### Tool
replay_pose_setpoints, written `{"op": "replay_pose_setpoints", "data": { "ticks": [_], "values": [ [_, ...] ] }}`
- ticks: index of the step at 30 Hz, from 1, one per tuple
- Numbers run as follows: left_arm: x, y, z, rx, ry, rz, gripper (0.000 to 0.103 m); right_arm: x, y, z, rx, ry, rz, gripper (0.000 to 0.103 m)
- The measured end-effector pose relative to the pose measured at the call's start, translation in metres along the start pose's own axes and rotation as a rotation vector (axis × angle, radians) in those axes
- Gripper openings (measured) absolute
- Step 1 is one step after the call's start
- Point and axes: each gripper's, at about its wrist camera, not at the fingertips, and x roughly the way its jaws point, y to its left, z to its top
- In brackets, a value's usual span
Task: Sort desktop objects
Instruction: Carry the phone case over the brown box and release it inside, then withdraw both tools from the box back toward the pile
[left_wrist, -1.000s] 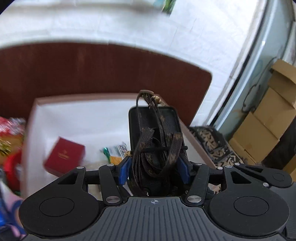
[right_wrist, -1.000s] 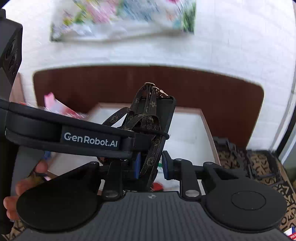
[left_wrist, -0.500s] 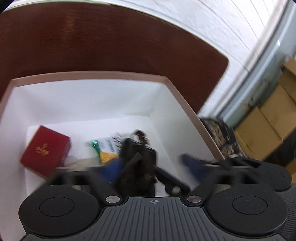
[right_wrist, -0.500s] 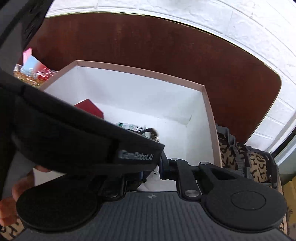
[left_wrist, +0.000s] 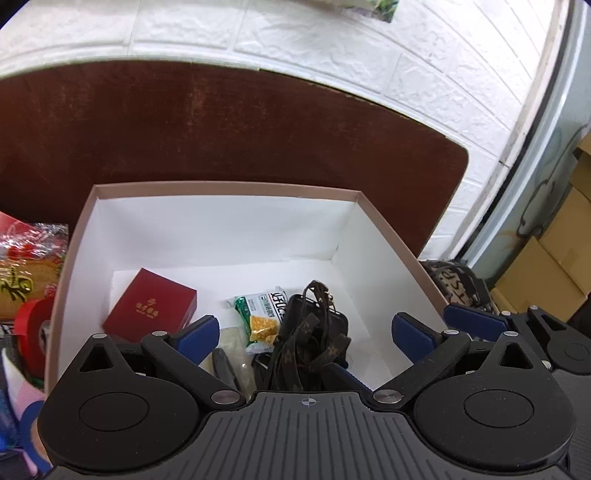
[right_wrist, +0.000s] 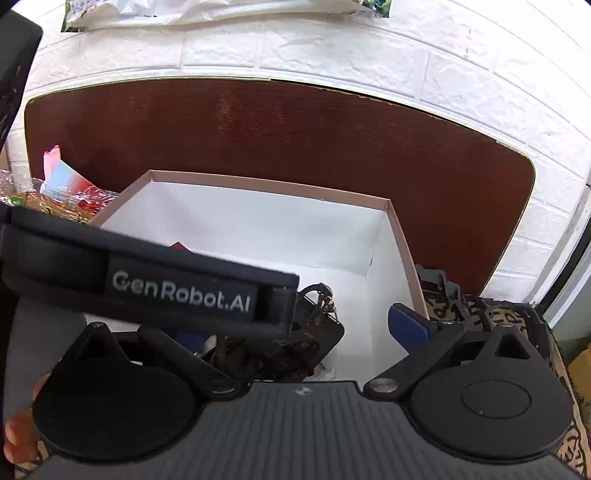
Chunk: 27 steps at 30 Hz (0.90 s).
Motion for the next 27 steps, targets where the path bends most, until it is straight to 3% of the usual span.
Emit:
{"op": "replay_pose_setpoints", "data": {
  "ticks": [17, 27],
  "values": [
    [-0.098, -0.020, -0.040, 0.092, -0.121, 0.052, 0.103, -0.067, 0.024, -0.007, 0.058, -0.065, 0.018, 0.102],
    [-0.156, 0.007, -0.092, 0.036, -0.114, 0.160, 0.103, -0.106, 0.077, -0.039, 0.028, -0.102, 0.066, 0.103]
  ]
}}
